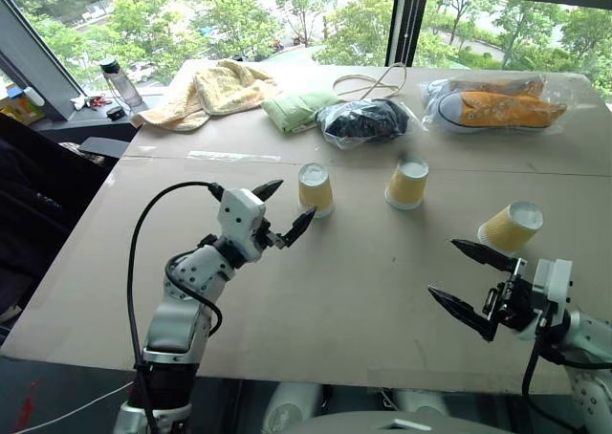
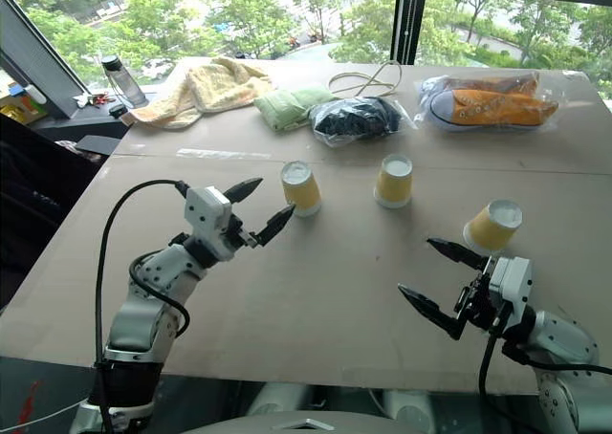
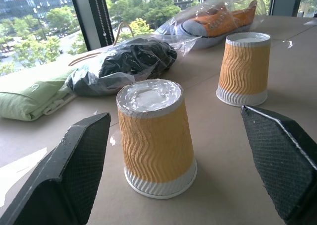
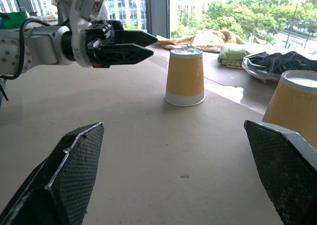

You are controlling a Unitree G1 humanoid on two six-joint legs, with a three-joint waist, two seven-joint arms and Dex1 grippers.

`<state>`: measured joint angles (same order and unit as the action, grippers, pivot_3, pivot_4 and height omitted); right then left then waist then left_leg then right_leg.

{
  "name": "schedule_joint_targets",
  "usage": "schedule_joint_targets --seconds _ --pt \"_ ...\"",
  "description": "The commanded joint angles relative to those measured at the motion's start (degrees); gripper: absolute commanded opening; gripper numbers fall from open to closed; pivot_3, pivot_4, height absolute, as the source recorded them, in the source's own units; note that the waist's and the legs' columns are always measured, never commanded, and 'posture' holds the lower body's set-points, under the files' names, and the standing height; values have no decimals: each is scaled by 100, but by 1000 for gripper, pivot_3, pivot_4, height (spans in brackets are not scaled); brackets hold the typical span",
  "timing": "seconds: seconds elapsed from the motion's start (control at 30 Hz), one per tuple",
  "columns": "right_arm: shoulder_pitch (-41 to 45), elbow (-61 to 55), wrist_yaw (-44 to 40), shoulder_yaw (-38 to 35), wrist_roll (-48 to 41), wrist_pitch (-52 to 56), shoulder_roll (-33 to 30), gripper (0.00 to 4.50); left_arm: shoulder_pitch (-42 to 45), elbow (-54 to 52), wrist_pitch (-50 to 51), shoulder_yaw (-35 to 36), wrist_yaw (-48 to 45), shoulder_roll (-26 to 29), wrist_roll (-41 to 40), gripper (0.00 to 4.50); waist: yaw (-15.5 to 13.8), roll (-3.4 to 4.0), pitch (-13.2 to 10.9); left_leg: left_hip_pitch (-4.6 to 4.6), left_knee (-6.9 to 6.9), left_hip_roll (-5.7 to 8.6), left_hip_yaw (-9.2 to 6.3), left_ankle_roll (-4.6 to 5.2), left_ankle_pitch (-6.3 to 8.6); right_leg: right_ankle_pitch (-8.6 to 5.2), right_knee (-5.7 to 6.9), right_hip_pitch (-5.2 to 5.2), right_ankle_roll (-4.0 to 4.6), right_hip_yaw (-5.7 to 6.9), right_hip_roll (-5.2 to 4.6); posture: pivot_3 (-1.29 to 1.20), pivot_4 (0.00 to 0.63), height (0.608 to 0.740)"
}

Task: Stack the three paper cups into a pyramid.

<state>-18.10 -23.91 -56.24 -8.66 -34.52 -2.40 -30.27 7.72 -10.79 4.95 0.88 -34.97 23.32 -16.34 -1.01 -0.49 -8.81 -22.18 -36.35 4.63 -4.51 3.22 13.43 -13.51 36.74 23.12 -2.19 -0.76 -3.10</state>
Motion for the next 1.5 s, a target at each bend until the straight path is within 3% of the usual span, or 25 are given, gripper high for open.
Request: schedule_joint_targets --seconds 0.03,0.37,0.67,0.87,0.9,0.93,1.03,1.5 --pt "-114 -356 129 -92 -103 16 39 4500 423 245 171 -66 78 -80 54 4330 -2 0 0 0 0 0 -3 0 0 0 1 0 0 2 0 0 150 740" --pt "-649 -586 356 -202 11 -206 231 4500 1330 1501 37 -208 354 -475 435 4330 -5 -2 0 1 -2 0 -2 8 -5 1 4 0 -1 1 1 0 150 740" --pt "-383 -477 477 -269 -6 -131 231 4500 2007 2860 -902 -274 83 -827 657 4330 -1 -6 -1 -1 -8 2 -3 9 -6 1 6 0 -2 3 3 0 150 740" --pt "-195 -536 512 -237 -74 2 198 4500 2244 3199 -1165 -231 -23 -948 609 4330 2 -6 -1 -2 -8 2 -3 9 -6 2 6 0 -2 3 3 0 150 740" --pt "-172 -543 519 -224 -75 14 197 4500 2253 3193 -1167 -220 -53 -958 583 3788 2 -6 -1 -2 -8 2 -3 9 -6 2 6 0 -2 3 3 0 150 740" --pt "-159 -548 522 -216 -79 22 196 4500 2245 3154 -1162 -219 -73 -964 565 3555 4 -6 -1 -2 -8 2 -3 9 -6 2 6 0 -2 3 3 0 150 740" --pt "-135 -559 530 -215 -87 44 192 4500 2170 2928 -1074 -247 -95 -974 543 2315 4 -6 -1 -2 -8 2 -3 10 -6 2 7 0 -2 3 3 0 150 740" --pt "-390 -627 665 -327 -51 17 243 4500 1698 1644 -656 -1261 -1615 -789 431 2240 5 -5 0 -3 -9 2 -4 10 -6 2 7 0 -1 1 1 0 150 740"
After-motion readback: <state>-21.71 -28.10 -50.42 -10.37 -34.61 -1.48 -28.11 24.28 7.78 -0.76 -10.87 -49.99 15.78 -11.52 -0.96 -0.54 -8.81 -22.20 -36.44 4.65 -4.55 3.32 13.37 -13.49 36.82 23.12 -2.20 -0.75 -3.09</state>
